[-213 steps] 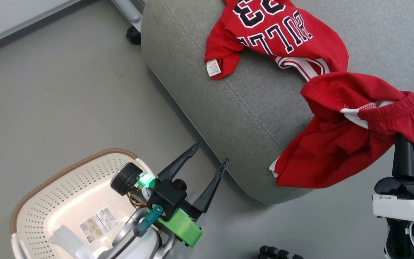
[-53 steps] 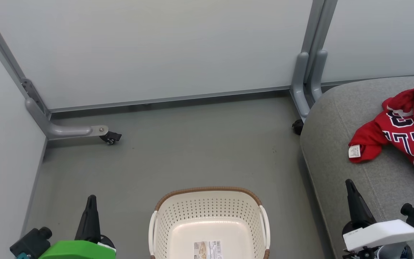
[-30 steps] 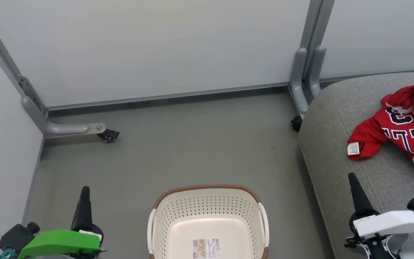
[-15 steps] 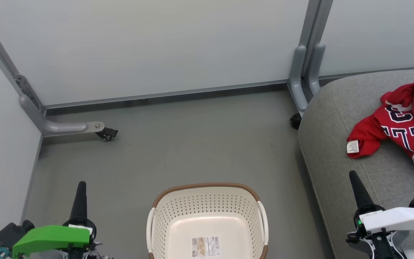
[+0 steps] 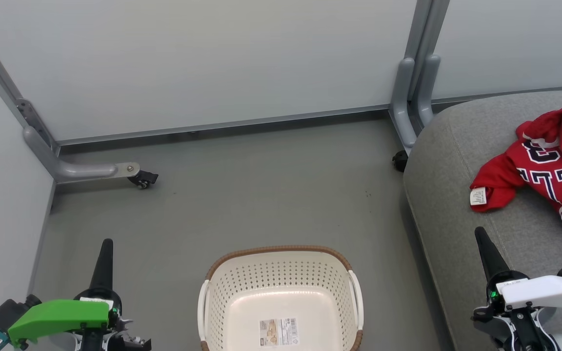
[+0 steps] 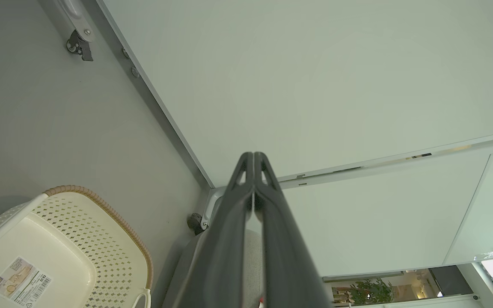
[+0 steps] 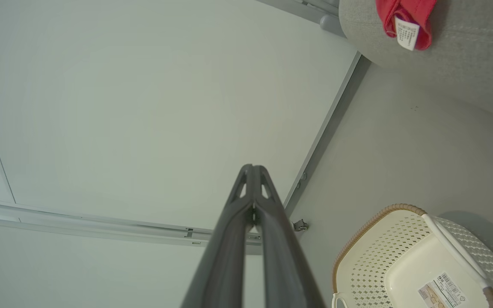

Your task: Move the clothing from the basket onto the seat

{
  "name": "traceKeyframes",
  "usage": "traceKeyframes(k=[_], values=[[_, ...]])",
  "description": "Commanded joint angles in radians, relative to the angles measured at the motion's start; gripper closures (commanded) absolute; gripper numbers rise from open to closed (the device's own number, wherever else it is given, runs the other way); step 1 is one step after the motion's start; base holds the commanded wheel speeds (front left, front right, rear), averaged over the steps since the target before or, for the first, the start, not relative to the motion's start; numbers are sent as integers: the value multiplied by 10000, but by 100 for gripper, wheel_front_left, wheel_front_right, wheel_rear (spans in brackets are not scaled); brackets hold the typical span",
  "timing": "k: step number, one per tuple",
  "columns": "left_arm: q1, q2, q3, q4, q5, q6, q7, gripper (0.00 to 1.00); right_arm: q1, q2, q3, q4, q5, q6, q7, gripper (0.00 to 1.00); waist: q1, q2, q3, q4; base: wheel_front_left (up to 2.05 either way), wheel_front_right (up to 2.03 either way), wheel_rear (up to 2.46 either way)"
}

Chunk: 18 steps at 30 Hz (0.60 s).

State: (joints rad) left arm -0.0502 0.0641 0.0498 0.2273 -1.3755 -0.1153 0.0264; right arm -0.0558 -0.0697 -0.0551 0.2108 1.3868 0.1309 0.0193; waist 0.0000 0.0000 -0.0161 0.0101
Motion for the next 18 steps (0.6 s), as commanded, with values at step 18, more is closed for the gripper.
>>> traceKeyframes(k=[18], values=[[-490,41,291,91,-1511,-129,439,100,-406,-30,-203,192,1478,-2,455,100,0,0,101,-53,0,0,0]])
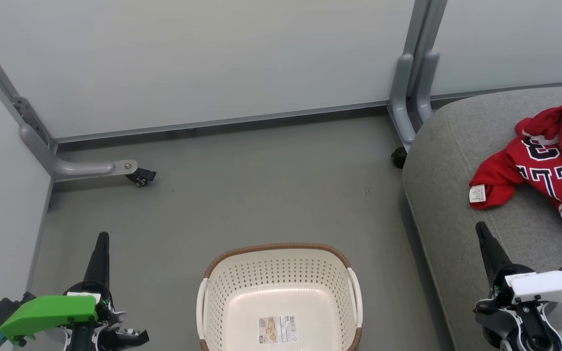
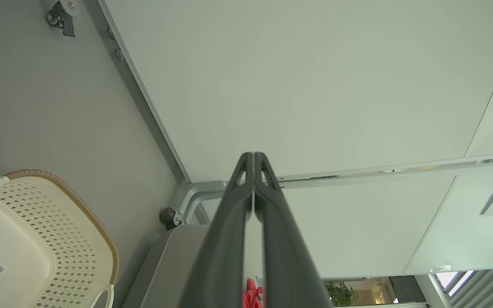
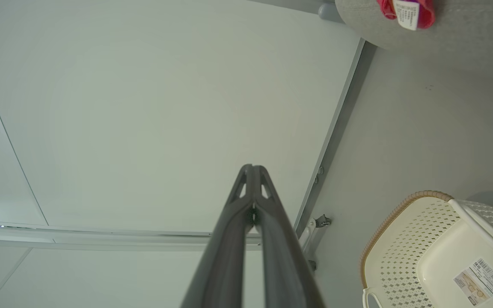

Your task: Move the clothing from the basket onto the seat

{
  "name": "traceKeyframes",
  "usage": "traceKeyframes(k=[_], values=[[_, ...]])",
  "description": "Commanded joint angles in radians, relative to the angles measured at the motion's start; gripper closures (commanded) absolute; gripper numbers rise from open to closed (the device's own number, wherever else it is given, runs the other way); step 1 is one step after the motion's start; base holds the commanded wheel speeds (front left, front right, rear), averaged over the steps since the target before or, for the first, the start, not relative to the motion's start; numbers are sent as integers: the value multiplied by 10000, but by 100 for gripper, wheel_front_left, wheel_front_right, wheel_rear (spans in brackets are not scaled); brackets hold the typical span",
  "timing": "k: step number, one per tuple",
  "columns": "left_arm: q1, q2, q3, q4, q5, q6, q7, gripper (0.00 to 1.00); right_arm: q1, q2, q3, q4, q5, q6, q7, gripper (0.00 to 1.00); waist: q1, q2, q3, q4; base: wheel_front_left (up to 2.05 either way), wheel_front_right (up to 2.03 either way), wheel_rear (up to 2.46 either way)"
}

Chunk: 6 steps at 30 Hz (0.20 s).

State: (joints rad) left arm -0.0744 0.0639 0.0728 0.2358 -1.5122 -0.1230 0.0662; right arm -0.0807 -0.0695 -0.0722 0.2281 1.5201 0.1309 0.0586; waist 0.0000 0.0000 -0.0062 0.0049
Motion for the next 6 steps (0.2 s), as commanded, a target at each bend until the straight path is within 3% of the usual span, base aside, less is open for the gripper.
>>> traceKeyframes(k=[1,6], values=[[-261,41,74,13,-227,-57,56,100,-169,-30,-44,30,218,-2,79,100,0,0,9,-5,0,0,0],[-305,34,132,47,-537,-79,156,100,-197,-23,-87,82,542,-3,186,100,0,0,35,-19,0,0,0]])
